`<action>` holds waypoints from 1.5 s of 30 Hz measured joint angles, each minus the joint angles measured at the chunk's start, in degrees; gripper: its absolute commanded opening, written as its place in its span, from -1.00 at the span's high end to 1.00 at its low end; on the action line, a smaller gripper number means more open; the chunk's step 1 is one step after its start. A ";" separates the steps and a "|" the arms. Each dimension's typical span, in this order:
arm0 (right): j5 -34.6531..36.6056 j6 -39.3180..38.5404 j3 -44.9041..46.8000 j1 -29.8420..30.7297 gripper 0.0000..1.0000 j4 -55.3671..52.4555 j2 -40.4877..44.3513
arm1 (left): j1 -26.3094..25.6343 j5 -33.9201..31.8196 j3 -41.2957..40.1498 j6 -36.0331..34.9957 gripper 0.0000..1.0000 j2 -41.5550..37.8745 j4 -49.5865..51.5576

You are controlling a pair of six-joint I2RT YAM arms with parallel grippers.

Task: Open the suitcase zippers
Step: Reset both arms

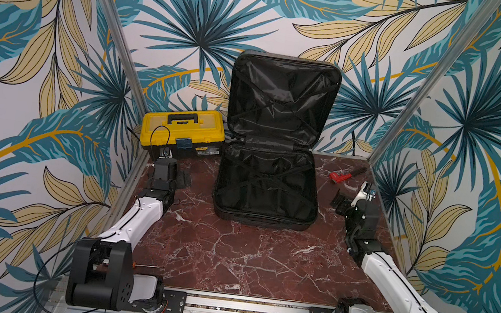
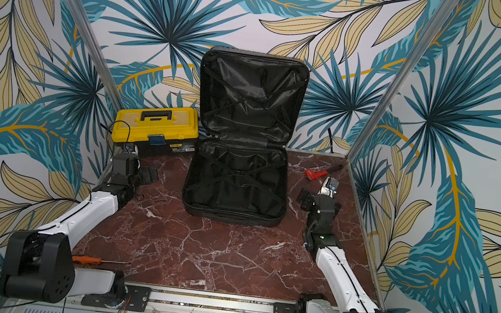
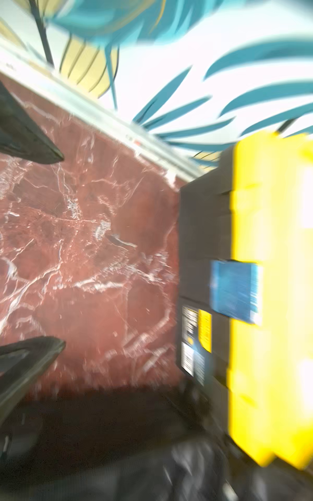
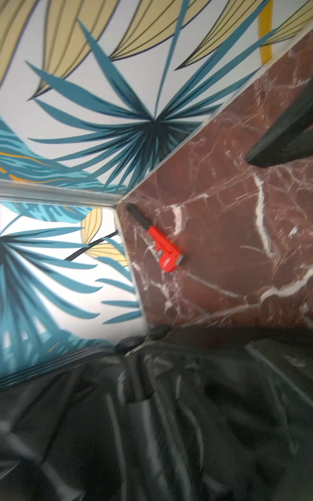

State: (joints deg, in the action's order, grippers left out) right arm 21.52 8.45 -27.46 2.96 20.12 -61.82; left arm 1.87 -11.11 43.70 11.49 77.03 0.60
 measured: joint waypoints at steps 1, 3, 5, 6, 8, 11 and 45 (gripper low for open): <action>0.13 -0.68 2.38 -0.46 -0.99 1.81 -1.16 | 0.98 1.46 -3.02 0.04 -0.99 0.85 -3.30; 0.07 -1.03 4.83 -1.31 -0.99 5.55 -4.00 | 1.95 3.13 -8.74 0.04 -0.99 1.33 -8.83; -1.20 -1.77 6.14 -1.84 -0.99 10.84 -6.99 | 2.29 3.98 -14.23 -0.28 -0.99 1.46 -15.37; -2.10 -1.92 5.97 -2.14 -0.99 11.61 -8.41 | 2.32 4.55 -16.41 -0.85 -0.99 1.46 -18.12; -3.74 -2.05 5.22 -2.93 -0.99 14.03 -11.39 | 2.32 5.44 -20.00 -2.29 -0.99 1.46 -24.79; -6.03 -2.29 8.00 -3.67 -0.99 27.17 -17.81 | 2.32 6.69 -24.50 -3.74 -0.99 2.34 -36.59; -13.42 -6.36 7.93 -3.50 -0.99 36.85 -24.87 | 1.57 13.86 -22.01 -9.51 -0.99 12.11 -50.71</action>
State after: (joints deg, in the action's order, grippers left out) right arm 8.10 2.09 -19.53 -0.54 56.97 -86.70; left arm 3.44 2.74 21.69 1.98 89.14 -50.11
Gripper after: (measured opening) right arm 0.994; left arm 0.994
